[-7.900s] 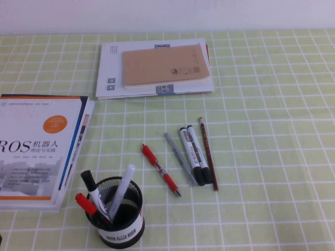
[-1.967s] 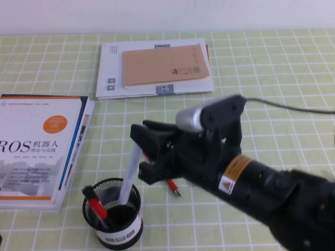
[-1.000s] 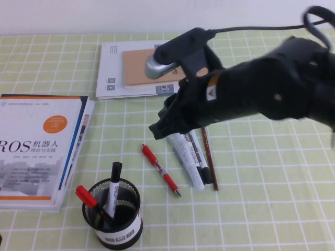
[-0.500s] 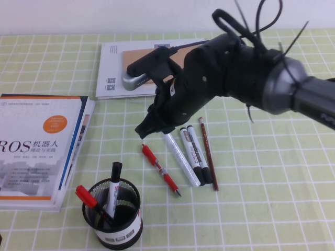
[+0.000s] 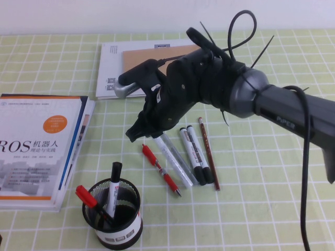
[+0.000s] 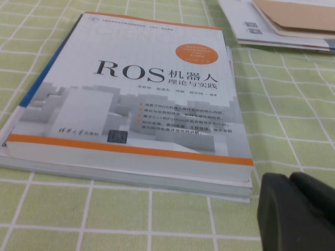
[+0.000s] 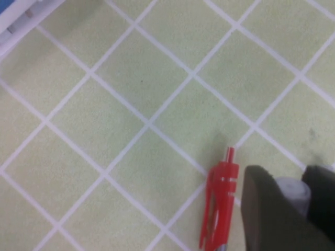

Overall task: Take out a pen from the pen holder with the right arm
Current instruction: 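Take a marker out of the pen holder and lay it on the table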

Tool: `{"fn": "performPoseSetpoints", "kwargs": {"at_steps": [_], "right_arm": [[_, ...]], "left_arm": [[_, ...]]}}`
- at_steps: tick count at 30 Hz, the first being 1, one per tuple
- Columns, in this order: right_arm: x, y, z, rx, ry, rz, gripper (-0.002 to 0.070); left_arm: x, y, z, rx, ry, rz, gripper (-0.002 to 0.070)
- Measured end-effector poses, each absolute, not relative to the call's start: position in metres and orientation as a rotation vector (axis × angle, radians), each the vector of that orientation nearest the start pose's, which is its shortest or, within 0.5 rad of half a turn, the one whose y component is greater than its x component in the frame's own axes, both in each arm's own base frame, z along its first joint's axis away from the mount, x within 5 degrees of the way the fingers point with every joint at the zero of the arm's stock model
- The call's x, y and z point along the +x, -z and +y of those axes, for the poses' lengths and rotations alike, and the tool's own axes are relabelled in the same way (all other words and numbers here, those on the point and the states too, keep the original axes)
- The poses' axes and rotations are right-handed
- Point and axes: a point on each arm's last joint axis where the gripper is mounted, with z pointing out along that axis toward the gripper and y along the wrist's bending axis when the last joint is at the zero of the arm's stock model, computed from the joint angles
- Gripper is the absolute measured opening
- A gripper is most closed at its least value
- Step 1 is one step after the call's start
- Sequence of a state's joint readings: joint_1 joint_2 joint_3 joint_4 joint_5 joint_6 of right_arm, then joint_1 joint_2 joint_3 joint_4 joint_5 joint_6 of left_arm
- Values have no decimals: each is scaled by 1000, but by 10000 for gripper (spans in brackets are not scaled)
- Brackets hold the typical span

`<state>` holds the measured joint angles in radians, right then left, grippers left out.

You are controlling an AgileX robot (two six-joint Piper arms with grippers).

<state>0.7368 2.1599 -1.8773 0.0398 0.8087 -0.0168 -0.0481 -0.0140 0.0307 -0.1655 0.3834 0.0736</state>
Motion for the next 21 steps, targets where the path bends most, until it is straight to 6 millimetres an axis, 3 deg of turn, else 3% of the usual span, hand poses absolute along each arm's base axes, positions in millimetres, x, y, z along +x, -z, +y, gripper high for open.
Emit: {"fn": "performPoseSetpoints", "kwargs": {"at_steps": [13, 21], "right_arm": [[367, -219, 327, -916, -314, 2468, 96], [369, -218, 325, -909, -312, 2472, 173]], "left_arm": [[52, -170, -8, 12, 146, 1881, -8], [52, -170, -8, 12, 146, 1881, -8]]}}
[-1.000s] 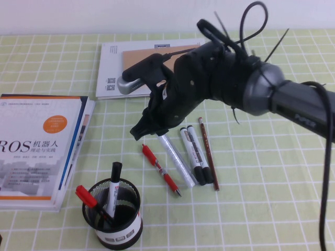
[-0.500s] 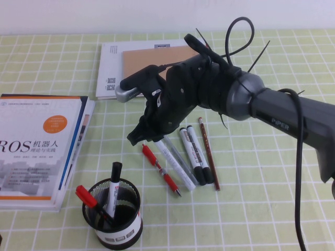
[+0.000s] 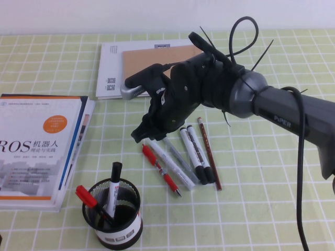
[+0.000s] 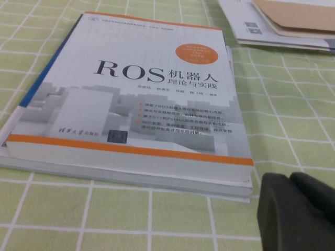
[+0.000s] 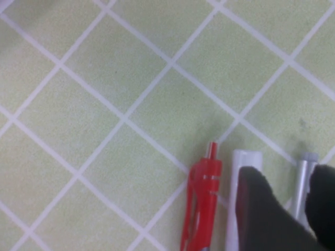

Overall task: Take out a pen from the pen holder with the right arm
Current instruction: 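Take a marker out of the pen holder and lay it on the table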

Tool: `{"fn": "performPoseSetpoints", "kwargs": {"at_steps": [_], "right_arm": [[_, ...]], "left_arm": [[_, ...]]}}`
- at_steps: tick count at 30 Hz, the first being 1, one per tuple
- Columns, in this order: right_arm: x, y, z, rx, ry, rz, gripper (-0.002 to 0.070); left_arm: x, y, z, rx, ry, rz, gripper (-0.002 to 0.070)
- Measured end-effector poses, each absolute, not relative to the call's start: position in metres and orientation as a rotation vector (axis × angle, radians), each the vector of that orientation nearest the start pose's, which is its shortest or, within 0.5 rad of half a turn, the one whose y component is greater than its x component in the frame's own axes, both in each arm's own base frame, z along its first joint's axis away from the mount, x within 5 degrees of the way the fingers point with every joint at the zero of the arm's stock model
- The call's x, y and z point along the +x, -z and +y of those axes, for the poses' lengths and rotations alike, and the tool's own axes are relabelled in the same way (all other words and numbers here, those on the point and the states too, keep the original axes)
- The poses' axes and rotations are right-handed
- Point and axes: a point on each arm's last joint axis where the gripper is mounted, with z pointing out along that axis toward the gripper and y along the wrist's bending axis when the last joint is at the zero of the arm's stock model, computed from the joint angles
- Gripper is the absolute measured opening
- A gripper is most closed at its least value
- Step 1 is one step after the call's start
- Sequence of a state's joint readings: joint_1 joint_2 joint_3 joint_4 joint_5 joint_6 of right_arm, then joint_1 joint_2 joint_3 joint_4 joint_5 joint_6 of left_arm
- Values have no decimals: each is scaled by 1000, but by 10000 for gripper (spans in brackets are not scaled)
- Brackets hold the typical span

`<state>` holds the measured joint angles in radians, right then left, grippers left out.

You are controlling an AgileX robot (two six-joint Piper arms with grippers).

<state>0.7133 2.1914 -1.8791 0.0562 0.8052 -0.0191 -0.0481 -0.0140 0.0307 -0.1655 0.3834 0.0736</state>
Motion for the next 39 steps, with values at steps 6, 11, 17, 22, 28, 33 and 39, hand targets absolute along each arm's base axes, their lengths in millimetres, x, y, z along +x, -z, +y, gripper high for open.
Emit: {"fn": "performPoseSetpoints", "kwargs": {"at_steps": [6, 11, 17, 22, 28, 33, 39], "right_arm": [[372, -218, 322, -903, -305, 2472, 179], [369, -225, 318, -901, -303, 2471, 153], [341, -257, 294, -892, -310, 2450, 18], [302, -291, 260, -863, -338, 2378, -6], [250, -321, 213, -821, -329, 2321, -11], [209, -332, 175, -750, -331, 2297, -11], [167, -326, 139, -739, -330, 2334, -11]], "left_arm": [[52, -170, -8, 12, 146, 1881, -8], [52, -170, -8, 12, 146, 1881, -8], [52, -170, -8, 12, 146, 1881, -8], [52, -170, -8, 12, 146, 1881, -8], [52, -170, -8, 12, 146, 1881, -8], [52, -170, -8, 12, 146, 1881, -8], [52, -170, -8, 12, 146, 1881, -8]]}}
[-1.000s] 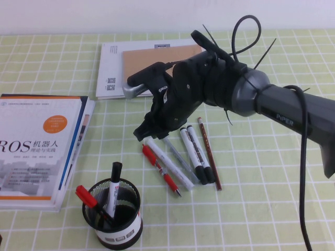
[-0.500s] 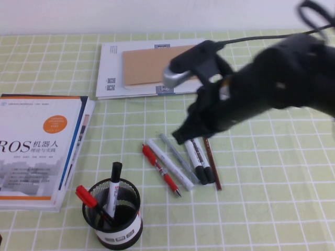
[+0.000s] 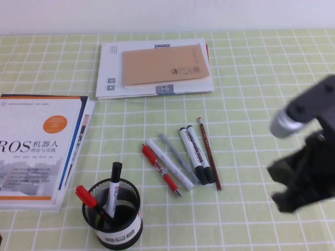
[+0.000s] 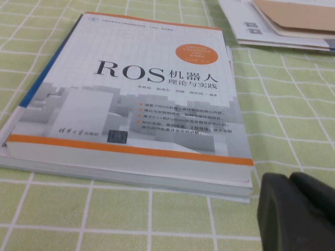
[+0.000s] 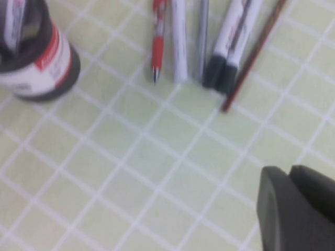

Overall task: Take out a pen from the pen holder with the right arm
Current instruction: 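Take a marker out of the pen holder and lay it on the table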

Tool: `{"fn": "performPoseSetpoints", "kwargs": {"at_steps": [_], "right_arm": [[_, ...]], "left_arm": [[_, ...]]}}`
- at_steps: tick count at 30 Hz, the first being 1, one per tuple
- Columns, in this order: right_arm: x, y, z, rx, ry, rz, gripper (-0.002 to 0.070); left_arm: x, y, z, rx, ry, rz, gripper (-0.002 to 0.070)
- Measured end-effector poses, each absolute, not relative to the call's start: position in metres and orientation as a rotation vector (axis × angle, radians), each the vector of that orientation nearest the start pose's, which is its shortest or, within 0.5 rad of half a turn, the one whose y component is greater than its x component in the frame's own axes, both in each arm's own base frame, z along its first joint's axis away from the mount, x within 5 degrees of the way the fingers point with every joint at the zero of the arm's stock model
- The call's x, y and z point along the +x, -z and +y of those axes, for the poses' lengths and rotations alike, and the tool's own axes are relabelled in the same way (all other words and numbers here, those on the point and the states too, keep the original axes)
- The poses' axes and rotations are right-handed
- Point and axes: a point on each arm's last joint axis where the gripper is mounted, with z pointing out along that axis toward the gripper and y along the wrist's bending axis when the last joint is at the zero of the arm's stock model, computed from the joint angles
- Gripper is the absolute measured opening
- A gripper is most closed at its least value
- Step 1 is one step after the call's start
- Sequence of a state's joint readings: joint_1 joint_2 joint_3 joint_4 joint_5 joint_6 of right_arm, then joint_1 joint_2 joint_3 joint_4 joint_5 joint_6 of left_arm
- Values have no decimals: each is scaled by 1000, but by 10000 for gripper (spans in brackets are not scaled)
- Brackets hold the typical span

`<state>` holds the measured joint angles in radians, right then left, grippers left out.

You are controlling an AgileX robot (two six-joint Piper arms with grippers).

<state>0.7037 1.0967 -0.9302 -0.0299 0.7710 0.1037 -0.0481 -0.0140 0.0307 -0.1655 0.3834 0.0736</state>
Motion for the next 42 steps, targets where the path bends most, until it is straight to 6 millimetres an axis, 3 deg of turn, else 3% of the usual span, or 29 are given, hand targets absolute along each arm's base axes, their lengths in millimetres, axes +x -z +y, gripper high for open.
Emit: {"fn": "performPoseSetpoints", "kwargs": {"at_steps": [7, 13, 19, 21, 25, 33, 38, 42], "right_arm": [[142, -326, 117, -762, -284, 2401, -12], [143, -325, 112, -773, -208, 2407, -12], [144, -323, 94, -637, -194, 2343, -12], [143, -317, 81, -551, -205, 2269, -12], [137, -284, 53, -369, -191, 2121, -12], [95, -215, 13, -112, -101, 1892, -12], [76, -195, 4, -28, -56, 1799, -12], [65, -194, 2, -3, -49, 1720, -12]], "left_arm": [[52, -170, -8, 12, 146, 1881, -8], [52, -170, -8, 12, 146, 1881, -8], [52, -170, -8, 12, 146, 1881, -8], [52, -170, -8, 12, 146, 1881, -8], [52, -170, -8, 12, 146, 1881, -8], [52, -170, -8, 12, 146, 1881, -8], [52, -170, -8, 12, 146, 1881, -8], [52, -170, -8, 12, 146, 1881, -8]]}}
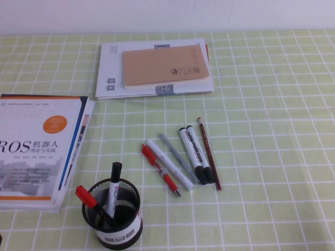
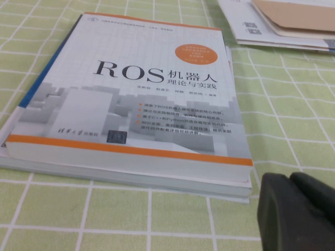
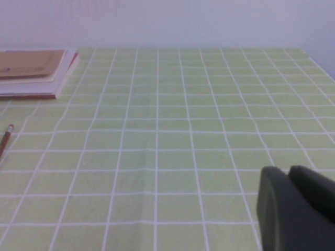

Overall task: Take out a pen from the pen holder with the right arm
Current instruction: 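Take a marker out of the pen holder and lay it on the table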

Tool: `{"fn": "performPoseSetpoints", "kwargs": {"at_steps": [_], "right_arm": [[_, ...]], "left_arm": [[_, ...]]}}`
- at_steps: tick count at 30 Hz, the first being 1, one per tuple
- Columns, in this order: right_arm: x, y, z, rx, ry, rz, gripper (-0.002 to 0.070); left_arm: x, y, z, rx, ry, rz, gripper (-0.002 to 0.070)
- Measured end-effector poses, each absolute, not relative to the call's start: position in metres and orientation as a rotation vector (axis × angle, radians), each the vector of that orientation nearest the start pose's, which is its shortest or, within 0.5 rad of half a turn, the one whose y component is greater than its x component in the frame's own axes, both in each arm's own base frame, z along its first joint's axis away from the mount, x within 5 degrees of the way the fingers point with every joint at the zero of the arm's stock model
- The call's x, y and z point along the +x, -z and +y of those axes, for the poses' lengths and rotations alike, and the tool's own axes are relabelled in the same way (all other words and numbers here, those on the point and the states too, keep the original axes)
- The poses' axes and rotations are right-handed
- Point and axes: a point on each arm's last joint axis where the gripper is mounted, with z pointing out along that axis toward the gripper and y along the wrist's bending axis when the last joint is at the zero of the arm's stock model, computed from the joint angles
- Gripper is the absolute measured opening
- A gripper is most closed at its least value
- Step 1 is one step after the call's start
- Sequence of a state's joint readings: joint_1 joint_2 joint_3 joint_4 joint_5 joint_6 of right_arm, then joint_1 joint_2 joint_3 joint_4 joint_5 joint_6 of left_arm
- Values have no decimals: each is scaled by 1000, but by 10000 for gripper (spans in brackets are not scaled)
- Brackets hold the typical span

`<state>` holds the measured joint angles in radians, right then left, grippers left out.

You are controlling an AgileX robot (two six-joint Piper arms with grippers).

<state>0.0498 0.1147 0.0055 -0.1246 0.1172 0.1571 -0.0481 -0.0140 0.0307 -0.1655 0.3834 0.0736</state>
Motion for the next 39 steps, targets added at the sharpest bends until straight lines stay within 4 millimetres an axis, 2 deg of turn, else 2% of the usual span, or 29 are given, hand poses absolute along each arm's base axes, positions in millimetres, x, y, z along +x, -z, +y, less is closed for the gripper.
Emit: {"fn": "performPoseSetpoints", "kwargs": {"at_steps": [6, 18, 24, 31, 39], "right_arm": [[56, -192, 0, 12, -40, 1700, -12], [55, -189, 0, 16, -41, 1720, -13], [55, -180, 6, -81, -50, 1770, -13], [52, -171, 8, -110, -74, 1868, -12], [52, -170, 9, -108, -84, 1879, -12]], "left_arm": [[52, -170, -8, 12, 146, 1881, -8], [52, -170, -8, 12, 146, 1881, -8], [52, -170, -8, 12, 146, 1881, -8], [52, -170, -8, 12, 146, 1881, -8], [52, -170, -8, 12, 146, 1881, -8]]}}
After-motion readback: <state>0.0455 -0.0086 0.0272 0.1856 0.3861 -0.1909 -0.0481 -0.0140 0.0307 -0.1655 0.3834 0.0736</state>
